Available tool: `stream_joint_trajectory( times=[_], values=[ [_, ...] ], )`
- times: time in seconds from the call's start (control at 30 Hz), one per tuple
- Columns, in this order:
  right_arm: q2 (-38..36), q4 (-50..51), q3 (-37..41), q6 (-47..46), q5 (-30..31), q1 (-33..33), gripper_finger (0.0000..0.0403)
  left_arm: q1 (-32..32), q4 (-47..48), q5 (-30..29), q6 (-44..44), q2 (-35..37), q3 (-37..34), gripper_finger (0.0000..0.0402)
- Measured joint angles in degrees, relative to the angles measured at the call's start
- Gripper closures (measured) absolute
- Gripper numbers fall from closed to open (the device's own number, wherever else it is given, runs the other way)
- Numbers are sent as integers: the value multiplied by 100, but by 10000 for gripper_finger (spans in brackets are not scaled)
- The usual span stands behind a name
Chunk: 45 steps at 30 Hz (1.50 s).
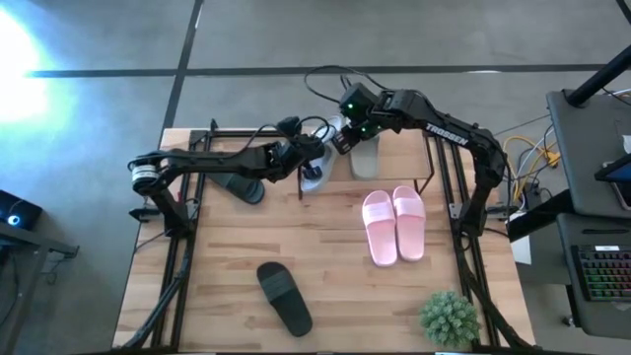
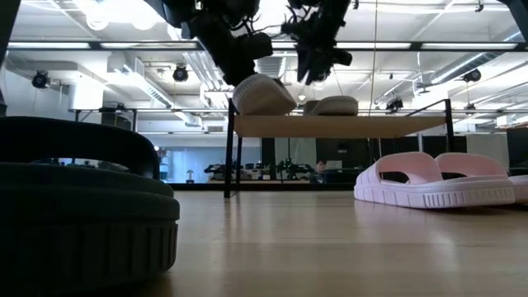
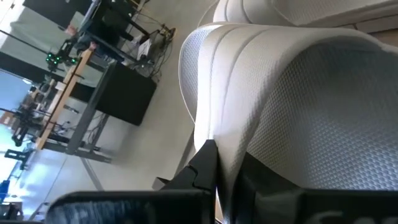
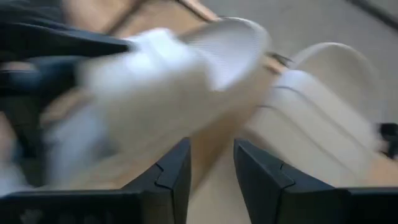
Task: Pick and place slides into the shelf
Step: Put the gray slide on the shelf
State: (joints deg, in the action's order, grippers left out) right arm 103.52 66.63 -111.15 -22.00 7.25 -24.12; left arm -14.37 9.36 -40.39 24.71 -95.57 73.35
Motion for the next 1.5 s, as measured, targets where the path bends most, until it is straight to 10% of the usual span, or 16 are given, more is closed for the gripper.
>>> stream_joint_trajectory(
  times=[0.33, 0.87, 1.5],
  values=[
    [-124, -584, -57, 125, -767, 59, 353, -69, -275, 70, -48, -40, 10, 392],
    [-120, -563, 202, 212, -766, 59, 359, -90, 11, 473, -504, 143, -58, 204],
    [-117, -512, 923, 61, -774, 126, 360, -35, 929, 970, -1703, 1477, -430, 194]
  ],
)
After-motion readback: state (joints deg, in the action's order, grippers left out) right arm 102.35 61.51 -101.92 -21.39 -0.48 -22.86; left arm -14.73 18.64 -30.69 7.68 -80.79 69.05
